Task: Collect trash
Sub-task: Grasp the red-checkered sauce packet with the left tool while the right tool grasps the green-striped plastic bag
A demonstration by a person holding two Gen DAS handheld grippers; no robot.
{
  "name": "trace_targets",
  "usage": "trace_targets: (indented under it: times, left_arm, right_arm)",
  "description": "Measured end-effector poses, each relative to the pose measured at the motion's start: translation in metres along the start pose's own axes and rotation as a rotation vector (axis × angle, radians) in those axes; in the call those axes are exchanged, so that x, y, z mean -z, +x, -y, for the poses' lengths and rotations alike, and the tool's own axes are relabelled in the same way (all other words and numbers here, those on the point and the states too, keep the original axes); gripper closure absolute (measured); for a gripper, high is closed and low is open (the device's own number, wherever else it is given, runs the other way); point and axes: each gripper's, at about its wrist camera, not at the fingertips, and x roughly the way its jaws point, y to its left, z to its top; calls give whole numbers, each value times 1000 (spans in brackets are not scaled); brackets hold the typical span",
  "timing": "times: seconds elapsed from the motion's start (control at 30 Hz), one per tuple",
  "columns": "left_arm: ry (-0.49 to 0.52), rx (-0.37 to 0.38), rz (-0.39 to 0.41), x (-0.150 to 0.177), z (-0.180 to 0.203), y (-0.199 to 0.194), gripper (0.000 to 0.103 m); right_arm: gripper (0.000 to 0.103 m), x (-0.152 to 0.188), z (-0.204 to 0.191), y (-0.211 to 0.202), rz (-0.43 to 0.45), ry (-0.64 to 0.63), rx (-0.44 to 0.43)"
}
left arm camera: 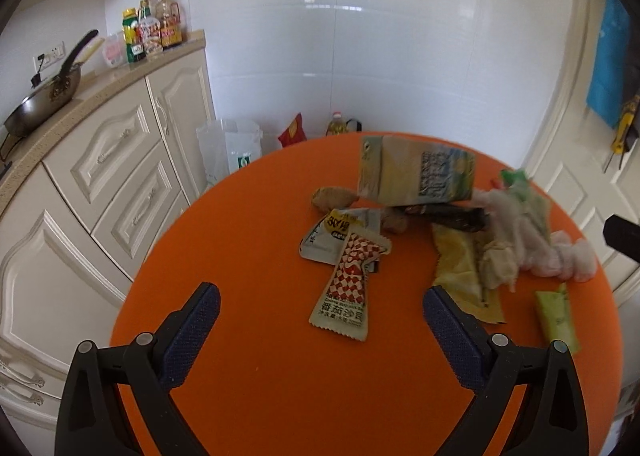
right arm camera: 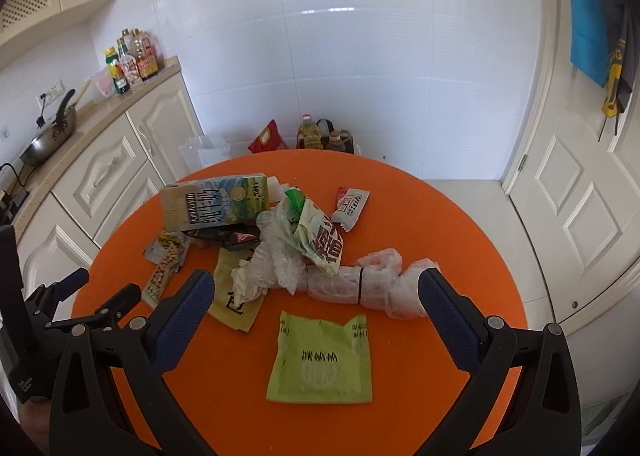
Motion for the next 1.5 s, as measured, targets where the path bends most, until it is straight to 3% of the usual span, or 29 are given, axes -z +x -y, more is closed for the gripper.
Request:
trace_targets:
  times: [0.1,0.2,0.37,0.4,0.47,0.53,0.57,0.67,0.87,1.1,1.23,1.5]
  left_arm:
    - [-2,3,-52,-16,3,39,9]
    - [-11,9,-106,-28,6,72,22]
    - [16,-11,-75,-52,23,97,36]
    - [18,-5,-70,-55,25,100,41]
    - [20,2,-63,-65,30,108,54]
    - [22,13,-63,-72,34,114,79]
    - [19,23,-65,-79,36,119,81]
    - [8,38,-70,-89,39,129,87]
    - [-30,75,-75,-96,35,136,89]
    - [-50,88,-69,-107,33,143,90]
    - [-54,90,-69,-99,40,140,90]
    - [-62,116,-61,-94,37,140,93]
  right_arm:
    - [5,-6,0,20,-24,-2,-6]
    - [10,-13,1,41,-42,3,-22]
    - [17,-25,8,75,-66,39,-72]
    - [19,-26,10,82,-75,50,-87]
    - [38,-25,15,99,-117,68,-127]
    - [42,-23,19,100,-107,84,-157]
    - [51,-22,19,96,-99,77,-175]
    - [62,-18,21,84,-79,76,-195]
    - [72,-9,30,58,-50,109,-231]
    - [71,-3,28,47,-45,86,-199]
    - [68,-10,14,65,-61,-15,-98]
    - [71,-12,18,76,-53,-40,-110]
